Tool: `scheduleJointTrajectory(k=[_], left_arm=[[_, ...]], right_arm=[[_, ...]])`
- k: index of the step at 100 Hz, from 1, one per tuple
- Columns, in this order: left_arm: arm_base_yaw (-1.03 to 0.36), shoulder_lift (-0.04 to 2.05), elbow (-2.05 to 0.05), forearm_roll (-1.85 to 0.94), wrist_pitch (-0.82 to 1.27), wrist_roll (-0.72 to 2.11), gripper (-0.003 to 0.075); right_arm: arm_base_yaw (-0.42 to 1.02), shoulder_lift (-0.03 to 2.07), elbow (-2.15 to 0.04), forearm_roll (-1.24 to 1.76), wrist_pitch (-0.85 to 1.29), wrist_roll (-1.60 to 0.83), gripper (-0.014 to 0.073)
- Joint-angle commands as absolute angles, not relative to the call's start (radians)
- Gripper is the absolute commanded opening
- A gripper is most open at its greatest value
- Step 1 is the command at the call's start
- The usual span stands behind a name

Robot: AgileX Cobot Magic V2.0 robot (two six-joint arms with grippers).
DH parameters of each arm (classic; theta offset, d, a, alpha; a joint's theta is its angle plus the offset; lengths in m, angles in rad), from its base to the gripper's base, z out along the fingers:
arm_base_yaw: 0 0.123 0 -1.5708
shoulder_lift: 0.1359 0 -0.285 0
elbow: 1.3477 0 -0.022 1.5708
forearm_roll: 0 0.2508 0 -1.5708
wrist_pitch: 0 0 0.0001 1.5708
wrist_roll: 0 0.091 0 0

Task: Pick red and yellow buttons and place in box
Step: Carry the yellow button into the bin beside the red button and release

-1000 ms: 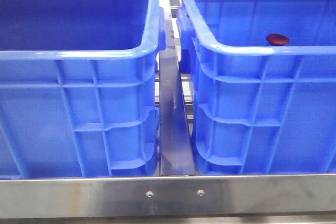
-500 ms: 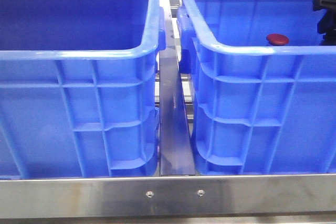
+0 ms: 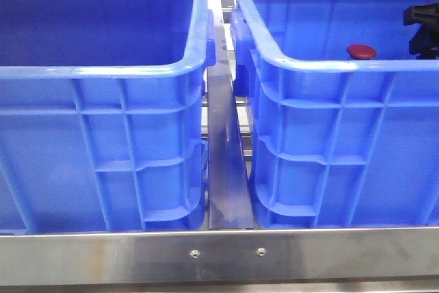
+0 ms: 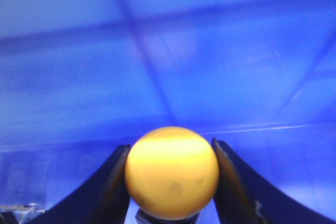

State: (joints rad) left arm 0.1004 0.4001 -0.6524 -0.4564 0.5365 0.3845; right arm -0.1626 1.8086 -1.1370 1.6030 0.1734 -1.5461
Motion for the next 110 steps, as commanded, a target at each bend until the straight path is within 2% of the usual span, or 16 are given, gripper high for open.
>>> scheduleJointTrajectory(k=[1, 32, 44, 61, 72, 110], left_arm=[[0.103, 0.408, -0.679, -0.482, 0.461, 0.377, -0.0019], [0.103, 0.408, -0.679, -0.482, 0.461, 0.377, -0.0019], [0.103, 0.408, -0.679, -0.482, 0.461, 0.377, -0.0019], [0.103, 0.408, -0.679, -0.482, 0.461, 0.377, -0.0019], [0.103, 0.408, -0.679, -0.482, 0.461, 0.377, -0.0019], [0.103, 0.408, -0.679, -0.482, 0.461, 0.377, -0.0019]], right_arm=[[-0.167, 1.773, -1.143, 1.615, 0.210, -1.562, 0.0152], [-0.167, 1.772, -1.075, 1.615, 0.250, -1.562, 0.0169], [-0.167, 1.772, -1.074, 1.615, 0.252, -1.562, 0.0267], [-0.167, 1.772, -1.074, 1.615, 0.252, -1.562, 0.0462], [-0.167, 1.759, -1.071, 1.615, 0.244, -1.562, 0.0534], [-0.168, 1.568, -1.050, 1.615, 0.198, -1.562, 0.0542]])
